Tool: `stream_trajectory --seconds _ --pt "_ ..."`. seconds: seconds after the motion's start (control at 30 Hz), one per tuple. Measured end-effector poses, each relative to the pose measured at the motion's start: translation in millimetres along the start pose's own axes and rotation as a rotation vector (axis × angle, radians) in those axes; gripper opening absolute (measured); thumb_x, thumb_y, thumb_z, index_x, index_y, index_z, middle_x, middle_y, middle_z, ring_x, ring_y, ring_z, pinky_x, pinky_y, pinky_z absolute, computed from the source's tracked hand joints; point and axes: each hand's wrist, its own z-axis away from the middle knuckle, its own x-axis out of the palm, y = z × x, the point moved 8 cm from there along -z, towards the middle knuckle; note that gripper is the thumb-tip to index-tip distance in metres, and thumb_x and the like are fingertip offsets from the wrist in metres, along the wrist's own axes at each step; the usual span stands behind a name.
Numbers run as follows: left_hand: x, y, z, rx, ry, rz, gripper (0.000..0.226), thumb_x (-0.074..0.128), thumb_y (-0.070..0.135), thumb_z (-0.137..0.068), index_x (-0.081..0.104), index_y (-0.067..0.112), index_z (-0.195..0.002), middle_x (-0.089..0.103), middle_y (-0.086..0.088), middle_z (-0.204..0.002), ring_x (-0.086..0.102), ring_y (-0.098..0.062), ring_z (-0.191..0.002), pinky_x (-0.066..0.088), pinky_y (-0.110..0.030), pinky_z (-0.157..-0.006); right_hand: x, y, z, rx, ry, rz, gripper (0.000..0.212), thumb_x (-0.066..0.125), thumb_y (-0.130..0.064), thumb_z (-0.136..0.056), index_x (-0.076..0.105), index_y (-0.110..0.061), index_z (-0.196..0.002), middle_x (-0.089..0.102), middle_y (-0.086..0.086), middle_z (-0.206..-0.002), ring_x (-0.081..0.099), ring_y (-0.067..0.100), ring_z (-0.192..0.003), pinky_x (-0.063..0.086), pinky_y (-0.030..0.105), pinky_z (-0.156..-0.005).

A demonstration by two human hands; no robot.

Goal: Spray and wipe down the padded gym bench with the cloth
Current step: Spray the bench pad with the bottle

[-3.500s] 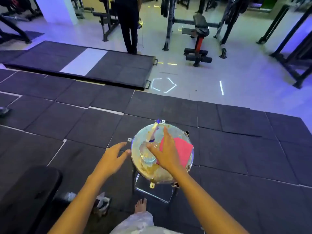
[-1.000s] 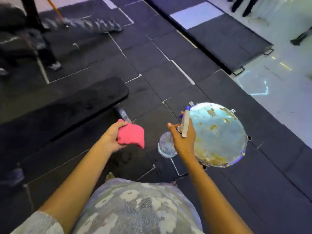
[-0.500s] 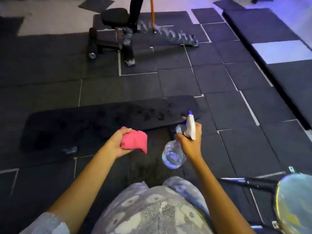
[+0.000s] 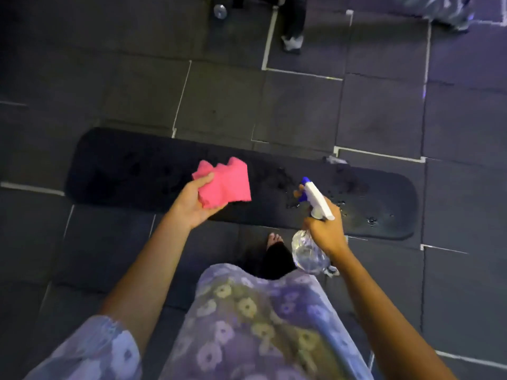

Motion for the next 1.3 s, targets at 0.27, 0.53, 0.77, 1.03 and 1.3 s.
stream_trajectory --seconds 0.27,0.53,0.77,1.03,1.3 --pt "-102.9 -27.5 -132.2 -0.025 0.665 -0.759 0.008 0.058 0.016 -0.087 0.062 0.009 -0.085 0.061 -0.01 -0.087 0.066 -0.021 -0.086 0.043 -0.035 -0.071 73.0 72.6 -112.3 0.138 -0.146 -0.022 0.052 0.051 0.001 -0.054 0.069 -0.016 -0.1 0.061 -0.027 -0.064 0.041 0.002 -0.049 0.04 0.018 -0.05" --pt "22.7 -45.9 -154.8 1.087 0.114 -1.54 0.033 0.05 0.015 -0.089 0.061 0.007 -0.119 0.056 -0.012 -0.134 0.05 -0.029 -0.124 0.032 -0.049 -0.109 117.3 145.4 -138.2 0.459 -0.142 -0.015 0.042 0.051 -0.003 -0.047 0.064 -0.005 -0.086 0.054 0.014 -0.056 0.044 0.021 -0.04 0.042 0.03 -0.041" --pt "76.4 -69.8 -206.3 0.904 -0.171 -2.027 0.061 0.037 0.039 -0.099 0.024 0.009 -0.15 0.014 -0.014 -0.159 0.013 -0.028 -0.148 0.012 -0.043 -0.121 116.4 168.1 -143.7 0.586 -0.03 0.034 0.03 0.053 -0.006 -0.039 0.058 0.003 -0.068 0.052 0.012 -0.045 0.045 0.024 -0.036 0.047 0.046 -0.039" --pt "129.9 -93.5 -221.3 0.954 -0.363 -2.019 0.066 0.042 0.04 -0.096 0.019 0.017 -0.152 0.005 -0.014 -0.161 0.003 -0.031 -0.149 0.011 -0.046 -0.121 66.6 169.6 -159.7 0.617 0.134 0.124 0.018 0.053 -0.008 -0.041 0.059 -0.007 -0.058 0.053 -0.002 -0.039 0.047 0.016 -0.033 0.039 0.023 -0.034" --pt "221.5 -152.4 -221.4 1.016 -0.567 -2.058 0.063 0.034 0.043 -0.098 0.014 0.02 -0.153 0.002 -0.01 -0.162 0.0 -0.03 -0.149 0.004 -0.049 -0.12 -58.9 203.8 -138.7 0.623 0.435 0.24 0.053 0.053 -0.013 -0.05 0.067 -0.031 -0.098 0.058 0.002 -0.058 0.061 0.032 -0.06 0.053 0.035 -0.054"
